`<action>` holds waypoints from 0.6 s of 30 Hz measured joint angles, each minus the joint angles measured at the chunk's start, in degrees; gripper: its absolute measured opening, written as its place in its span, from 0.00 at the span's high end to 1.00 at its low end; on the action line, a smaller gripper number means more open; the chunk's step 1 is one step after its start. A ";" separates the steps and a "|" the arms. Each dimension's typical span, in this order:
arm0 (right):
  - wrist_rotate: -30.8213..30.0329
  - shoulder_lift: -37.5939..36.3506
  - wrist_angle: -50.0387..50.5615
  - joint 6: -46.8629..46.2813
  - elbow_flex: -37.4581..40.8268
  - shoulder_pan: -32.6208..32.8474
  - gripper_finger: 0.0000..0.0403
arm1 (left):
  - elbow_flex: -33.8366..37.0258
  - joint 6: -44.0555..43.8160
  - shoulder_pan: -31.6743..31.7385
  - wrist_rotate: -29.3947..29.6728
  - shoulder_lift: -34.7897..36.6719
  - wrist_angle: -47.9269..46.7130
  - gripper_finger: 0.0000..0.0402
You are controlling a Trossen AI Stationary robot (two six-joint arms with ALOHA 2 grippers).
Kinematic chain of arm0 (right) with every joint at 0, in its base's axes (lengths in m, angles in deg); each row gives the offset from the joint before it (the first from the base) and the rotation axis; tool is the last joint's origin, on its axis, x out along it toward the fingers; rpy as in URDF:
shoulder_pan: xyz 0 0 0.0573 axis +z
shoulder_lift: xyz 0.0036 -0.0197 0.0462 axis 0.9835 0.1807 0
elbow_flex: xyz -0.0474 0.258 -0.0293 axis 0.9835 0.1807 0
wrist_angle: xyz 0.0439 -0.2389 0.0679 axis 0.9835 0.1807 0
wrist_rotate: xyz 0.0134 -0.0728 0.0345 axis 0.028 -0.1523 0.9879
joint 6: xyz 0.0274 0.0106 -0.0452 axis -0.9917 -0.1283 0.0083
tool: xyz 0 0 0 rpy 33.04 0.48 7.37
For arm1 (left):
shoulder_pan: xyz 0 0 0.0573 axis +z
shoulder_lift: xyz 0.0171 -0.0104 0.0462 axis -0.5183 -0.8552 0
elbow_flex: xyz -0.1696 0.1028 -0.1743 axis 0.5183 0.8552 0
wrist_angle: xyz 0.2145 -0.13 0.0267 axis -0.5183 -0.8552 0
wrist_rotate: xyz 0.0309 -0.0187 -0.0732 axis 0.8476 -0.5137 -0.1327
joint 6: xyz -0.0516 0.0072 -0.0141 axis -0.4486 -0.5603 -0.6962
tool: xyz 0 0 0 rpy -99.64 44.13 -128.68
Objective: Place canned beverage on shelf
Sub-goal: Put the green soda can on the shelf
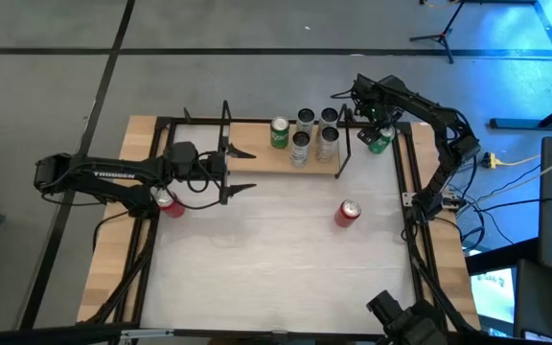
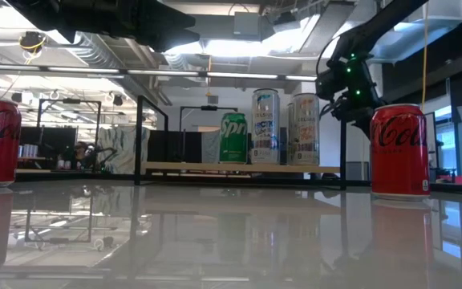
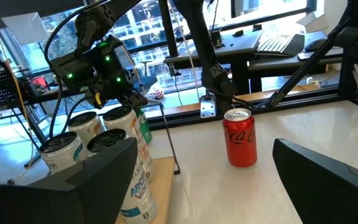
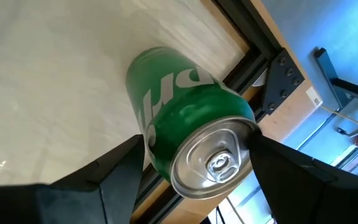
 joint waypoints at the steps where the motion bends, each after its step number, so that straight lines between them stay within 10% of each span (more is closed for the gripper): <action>1: 0.12 -0.01 0.13 0.31 0.00 0.04 0.29 | 0.00 -0.01 0.00 0.00 0.00 0.00 0.09; 18: 3.96 -4.77 1.45 3.38 0.26 6.45 0.29 | 0.00 0.02 0.02 0.00 0.00 -0.02 0.09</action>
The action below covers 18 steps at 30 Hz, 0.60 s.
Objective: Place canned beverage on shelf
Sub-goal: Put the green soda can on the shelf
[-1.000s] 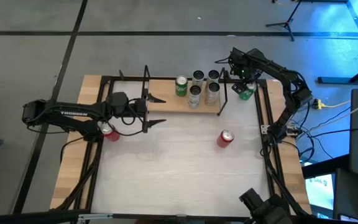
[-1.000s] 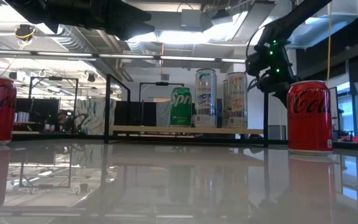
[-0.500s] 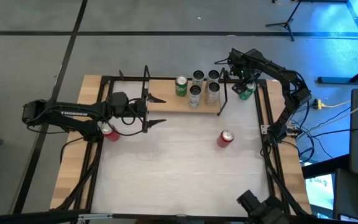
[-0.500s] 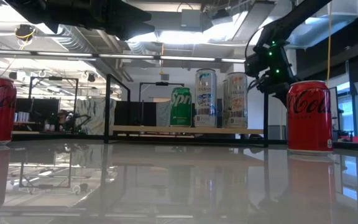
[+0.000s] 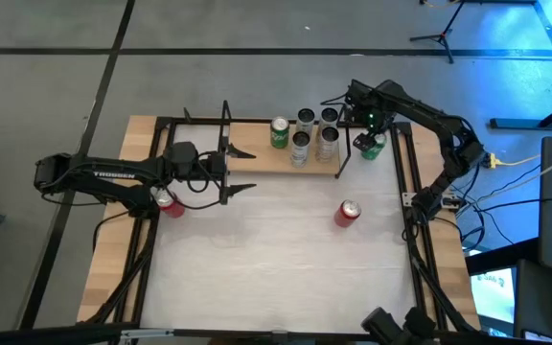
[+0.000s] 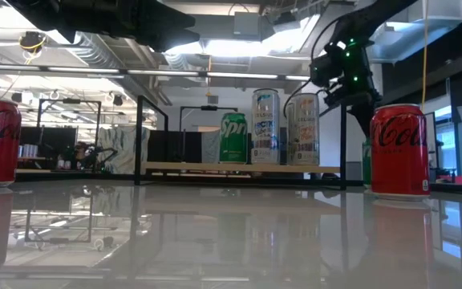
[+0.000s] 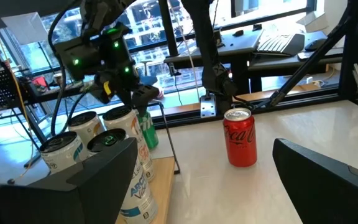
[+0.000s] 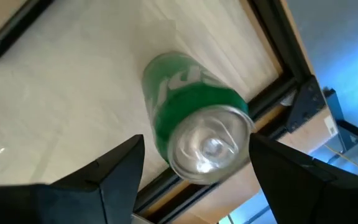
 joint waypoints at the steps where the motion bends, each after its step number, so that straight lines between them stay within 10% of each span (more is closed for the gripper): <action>1: -0.30 -0.48 0.31 0.00 0.00 -0.04 0.29 | 0.00 0.00 -0.02 0.00 0.00 0.02 0.09; 18: 0.10 -0.09 -0.27 -0.04 -0.09 -3.14 0.29 | 0.00 0.00 0.00 0.02 0.00 0.00 0.09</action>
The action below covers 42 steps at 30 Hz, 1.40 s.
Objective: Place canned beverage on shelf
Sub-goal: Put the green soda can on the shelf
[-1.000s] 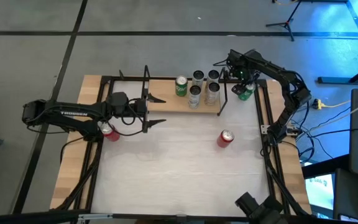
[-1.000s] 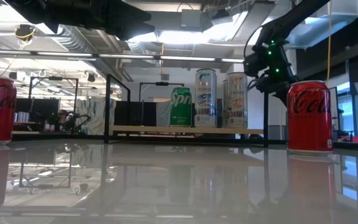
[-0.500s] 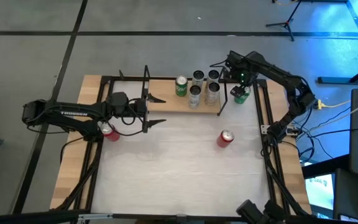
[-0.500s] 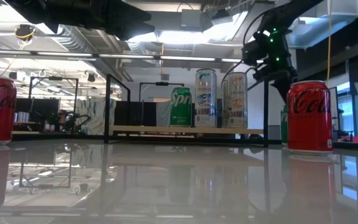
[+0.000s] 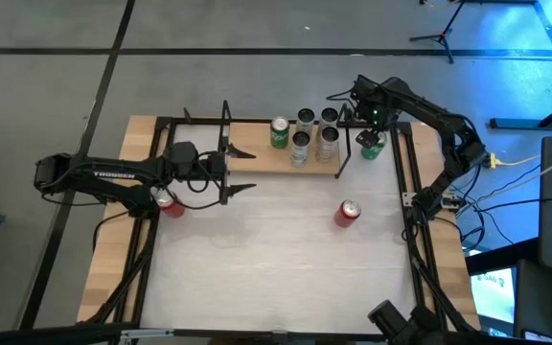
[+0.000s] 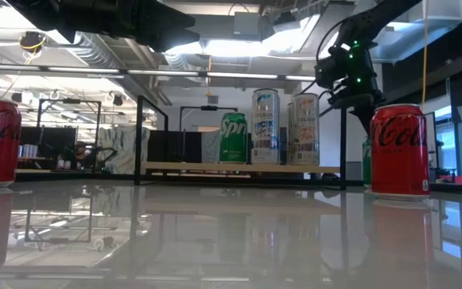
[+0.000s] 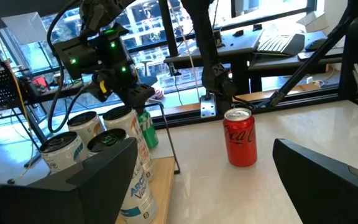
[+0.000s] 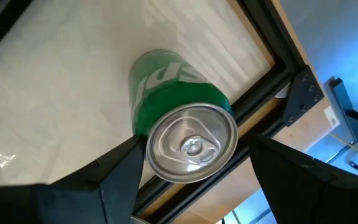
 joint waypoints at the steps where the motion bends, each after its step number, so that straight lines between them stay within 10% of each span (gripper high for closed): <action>1: 0.05 0.00 0.04 0.00 0.00 -0.43 0.29 | 0.00 0.00 0.00 0.00 0.00 0.00 0.09; 35: -0.13 -0.20 -1.31 1.49 3.97 -1.04 0.29 | 0.00 0.00 -0.01 -0.02 0.00 0.00 0.09; 42: -0.59 0.20 -0.30 -0.31 4.33 -1.10 0.11 | 0.00 0.00 -0.02 -0.02 0.00 0.00 0.09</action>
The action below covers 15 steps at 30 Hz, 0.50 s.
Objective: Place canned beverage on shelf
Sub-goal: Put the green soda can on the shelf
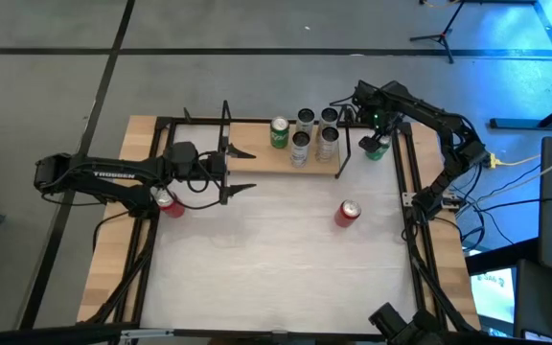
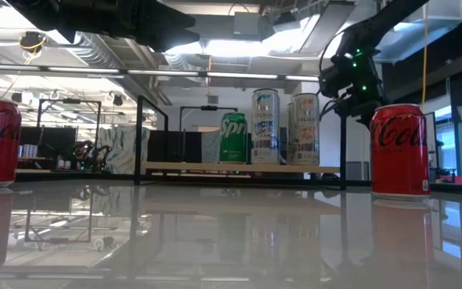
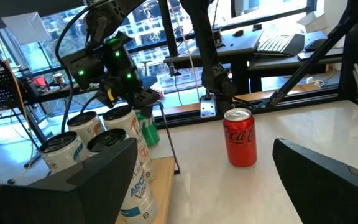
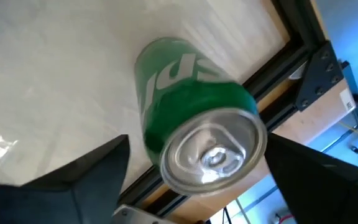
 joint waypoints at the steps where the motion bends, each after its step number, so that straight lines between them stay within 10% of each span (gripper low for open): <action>1: 0.18 -0.05 0.31 0.03 -0.02 0.00 0.08 | 0.00 0.00 0.02 0.00 0.00 0.00 0.09; 15: -1.78 -0.20 -6.50 0.46 3.44 0.00 0.13 | 0.00 -0.02 0.02 0.00 0.00 0.00 0.09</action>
